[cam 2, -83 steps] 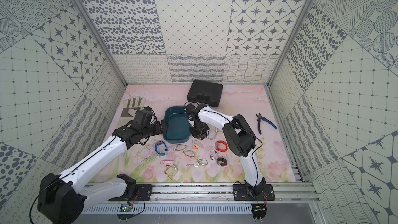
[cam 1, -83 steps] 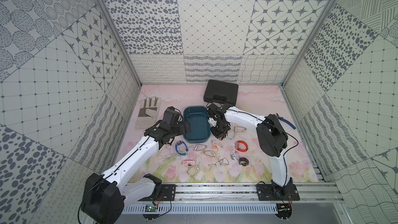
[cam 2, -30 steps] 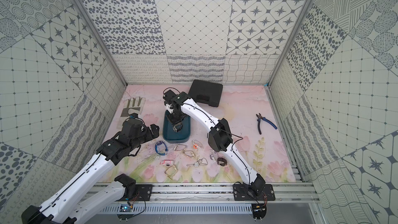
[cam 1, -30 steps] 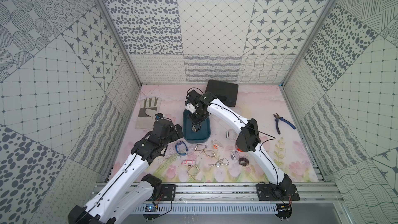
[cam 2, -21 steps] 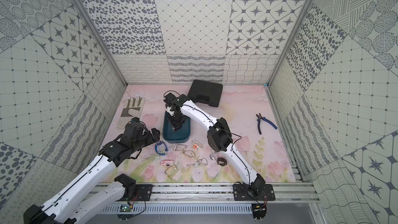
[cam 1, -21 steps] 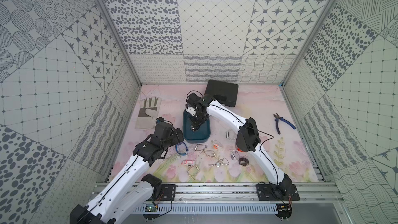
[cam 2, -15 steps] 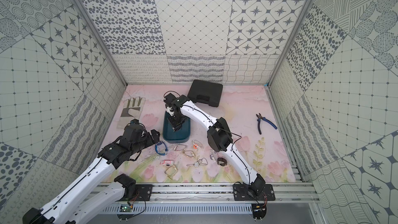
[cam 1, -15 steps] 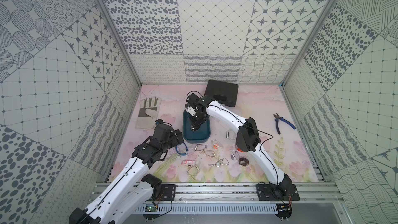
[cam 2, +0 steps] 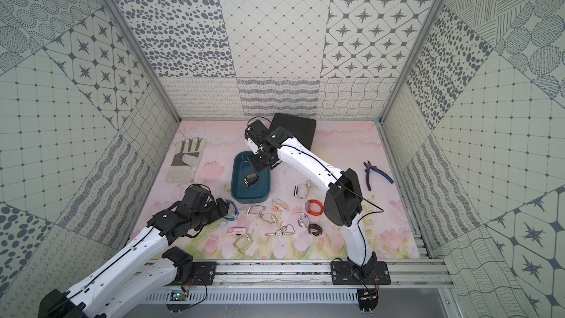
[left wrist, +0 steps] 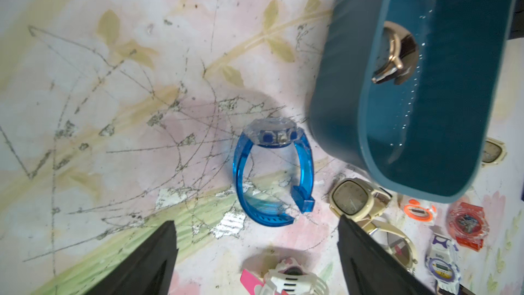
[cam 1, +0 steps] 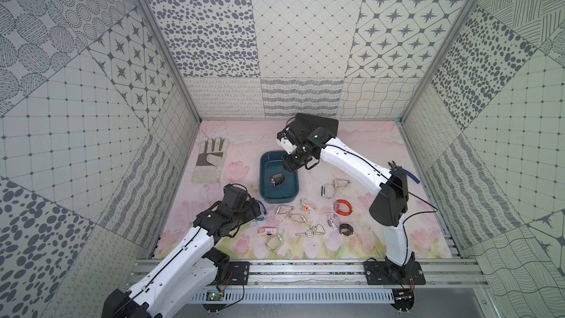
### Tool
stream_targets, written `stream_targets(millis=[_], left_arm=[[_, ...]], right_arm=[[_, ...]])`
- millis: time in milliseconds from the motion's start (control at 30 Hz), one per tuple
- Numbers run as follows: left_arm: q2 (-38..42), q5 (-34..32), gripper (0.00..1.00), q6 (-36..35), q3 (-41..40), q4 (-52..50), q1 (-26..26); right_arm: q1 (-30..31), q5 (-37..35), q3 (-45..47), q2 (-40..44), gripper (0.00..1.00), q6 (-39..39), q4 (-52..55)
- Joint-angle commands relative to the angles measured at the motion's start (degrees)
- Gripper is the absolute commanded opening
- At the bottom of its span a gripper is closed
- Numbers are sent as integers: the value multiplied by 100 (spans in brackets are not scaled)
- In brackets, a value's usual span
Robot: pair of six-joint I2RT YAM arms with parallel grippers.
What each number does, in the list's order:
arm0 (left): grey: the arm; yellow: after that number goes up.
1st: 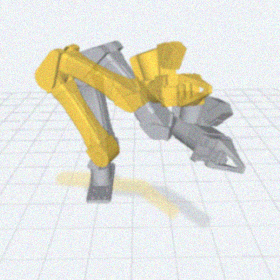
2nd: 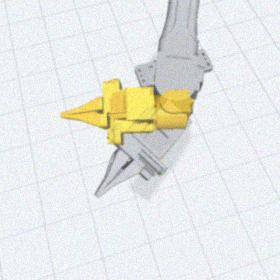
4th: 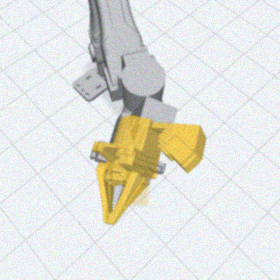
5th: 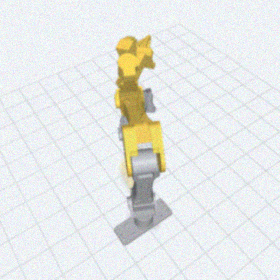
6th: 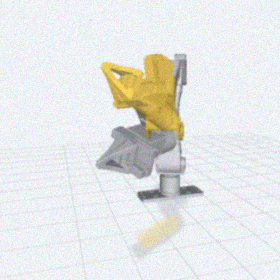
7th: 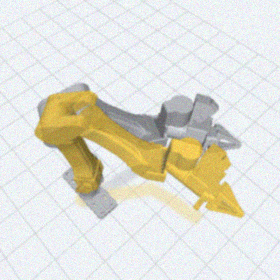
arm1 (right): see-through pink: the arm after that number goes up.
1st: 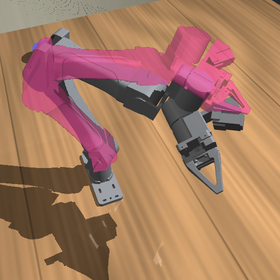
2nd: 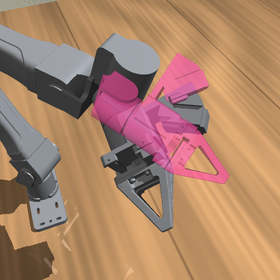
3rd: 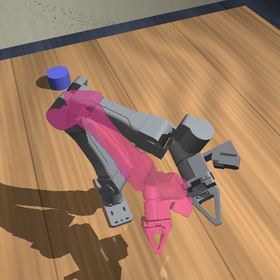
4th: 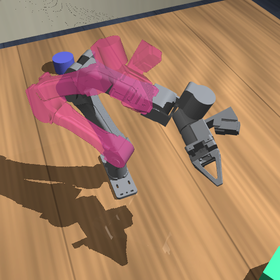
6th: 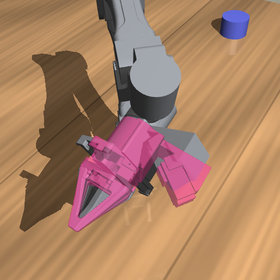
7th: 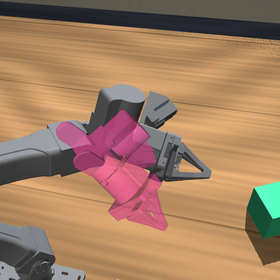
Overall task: Put the watch into the storage box
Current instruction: Place the watch in the storage box, then pick up the watch at the center of the board.
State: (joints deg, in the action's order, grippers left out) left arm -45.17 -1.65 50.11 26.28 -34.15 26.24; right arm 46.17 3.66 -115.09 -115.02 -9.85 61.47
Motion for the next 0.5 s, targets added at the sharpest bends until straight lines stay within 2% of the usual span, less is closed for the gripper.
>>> stream_targets(millis=[0,133,233,467], left_arm=[[-347,72,89,178,-32,-27,22],[-916,-7,76,-32,135,82,24],[-1122,42,71,-40,4,210,20],[-1703,-28,69,-209,158,443,19]], right_arm=[[-69,-124,649,390,38,-39,-555],[-95,-131,1268,719,38,-70,-714],[-131,-107,1647,970,38,-103,-844],[-183,-41,2237,1297,38,-125,-1162]])
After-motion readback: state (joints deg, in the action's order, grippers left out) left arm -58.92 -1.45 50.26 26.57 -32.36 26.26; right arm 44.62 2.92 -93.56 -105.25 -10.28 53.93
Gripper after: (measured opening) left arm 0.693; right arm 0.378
